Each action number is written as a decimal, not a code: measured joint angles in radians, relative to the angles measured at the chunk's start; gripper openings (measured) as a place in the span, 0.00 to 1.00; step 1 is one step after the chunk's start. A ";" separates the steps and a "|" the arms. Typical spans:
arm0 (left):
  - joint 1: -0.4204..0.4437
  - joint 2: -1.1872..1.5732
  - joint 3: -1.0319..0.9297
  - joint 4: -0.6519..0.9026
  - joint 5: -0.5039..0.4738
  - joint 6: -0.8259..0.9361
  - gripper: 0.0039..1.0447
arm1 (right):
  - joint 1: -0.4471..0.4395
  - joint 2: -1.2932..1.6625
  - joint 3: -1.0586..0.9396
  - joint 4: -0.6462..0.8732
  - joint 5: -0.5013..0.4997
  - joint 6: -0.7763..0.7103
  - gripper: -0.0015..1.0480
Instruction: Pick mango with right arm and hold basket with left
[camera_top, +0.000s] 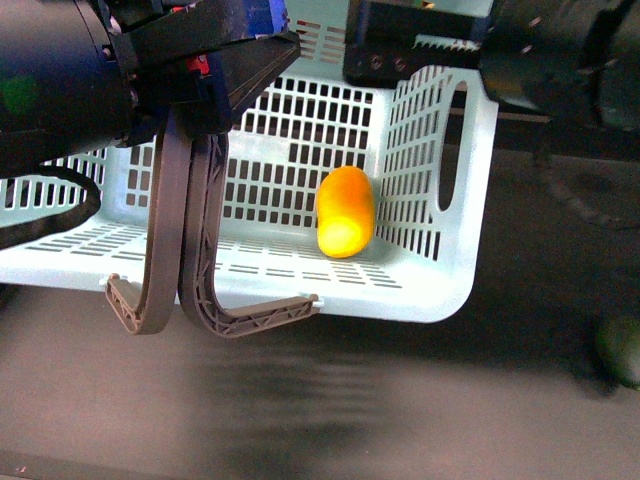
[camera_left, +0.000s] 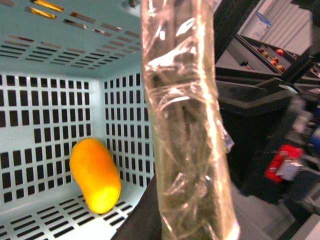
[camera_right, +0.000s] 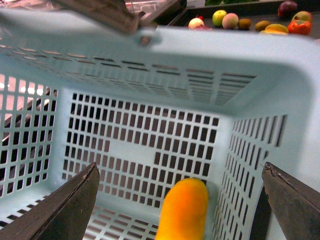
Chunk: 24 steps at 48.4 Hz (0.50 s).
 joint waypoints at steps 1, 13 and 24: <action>0.000 0.000 -0.001 0.000 0.002 -0.004 0.08 | -0.005 -0.018 -0.010 0.000 0.003 0.004 0.92; 0.002 0.000 -0.001 0.000 -0.007 0.000 0.08 | -0.100 -0.345 -0.200 -0.048 0.079 0.009 0.92; 0.002 0.000 -0.001 0.000 -0.002 -0.001 0.08 | -0.183 -0.612 -0.349 -0.148 0.134 0.011 0.92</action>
